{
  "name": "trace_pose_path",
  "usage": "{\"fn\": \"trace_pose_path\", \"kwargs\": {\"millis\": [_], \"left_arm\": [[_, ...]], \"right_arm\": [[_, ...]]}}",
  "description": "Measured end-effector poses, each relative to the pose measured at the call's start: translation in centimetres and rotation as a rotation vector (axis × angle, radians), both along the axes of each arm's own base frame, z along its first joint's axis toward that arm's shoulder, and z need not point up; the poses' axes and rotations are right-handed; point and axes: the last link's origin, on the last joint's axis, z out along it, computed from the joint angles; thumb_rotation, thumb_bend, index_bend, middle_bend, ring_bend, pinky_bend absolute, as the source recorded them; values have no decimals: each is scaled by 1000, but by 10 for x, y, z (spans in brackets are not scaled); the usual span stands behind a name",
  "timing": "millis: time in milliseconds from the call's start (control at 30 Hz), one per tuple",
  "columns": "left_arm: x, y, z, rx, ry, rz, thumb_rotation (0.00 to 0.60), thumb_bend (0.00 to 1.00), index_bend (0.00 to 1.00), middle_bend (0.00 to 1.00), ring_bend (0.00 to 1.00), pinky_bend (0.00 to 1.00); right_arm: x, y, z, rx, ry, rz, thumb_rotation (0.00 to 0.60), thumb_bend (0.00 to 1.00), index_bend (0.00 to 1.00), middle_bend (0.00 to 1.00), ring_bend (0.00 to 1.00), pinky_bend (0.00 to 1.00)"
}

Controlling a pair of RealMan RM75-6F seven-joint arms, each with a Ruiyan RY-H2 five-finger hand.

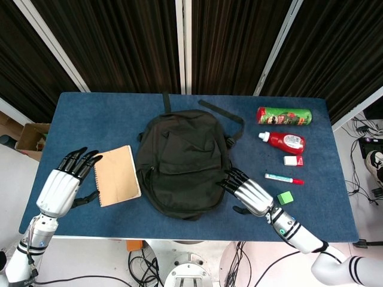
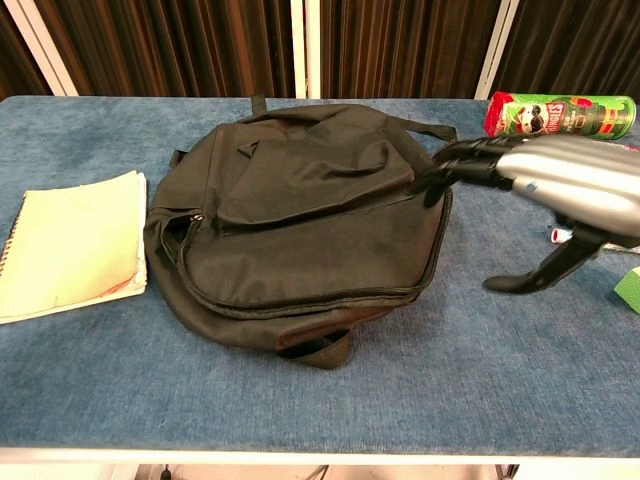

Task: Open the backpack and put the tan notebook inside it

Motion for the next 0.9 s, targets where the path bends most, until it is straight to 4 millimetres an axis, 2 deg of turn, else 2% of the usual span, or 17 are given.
{"fn": "trace_pose_path", "kwargs": {"millis": [267, 400, 600, 900], "left_arm": [[-11, -8, -1, -3, -18, 23, 600, 124, 160, 146, 101, 180], [-12, -8, -1, -2, -21, 18, 600, 124, 161, 146, 101, 180], [-15, -8, 0, -5, -11, 19, 600, 124, 160, 146, 101, 181], [-26, -11, -3, -26, 11, 53, 600, 124, 161, 146, 101, 182]], "right_arm": [[21, -1, -37, -24, 16, 73, 600, 146, 216, 274, 63, 106], [32, -5, -48, -37, 17, 90, 600, 267, 314, 331, 129, 137], [43, -14, -57, -15, 14, 73, 600, 442, 420, 411, 216, 212], [57, -25, -54, 7, -21, 21, 600, 477, 498, 438, 283, 300]]}}
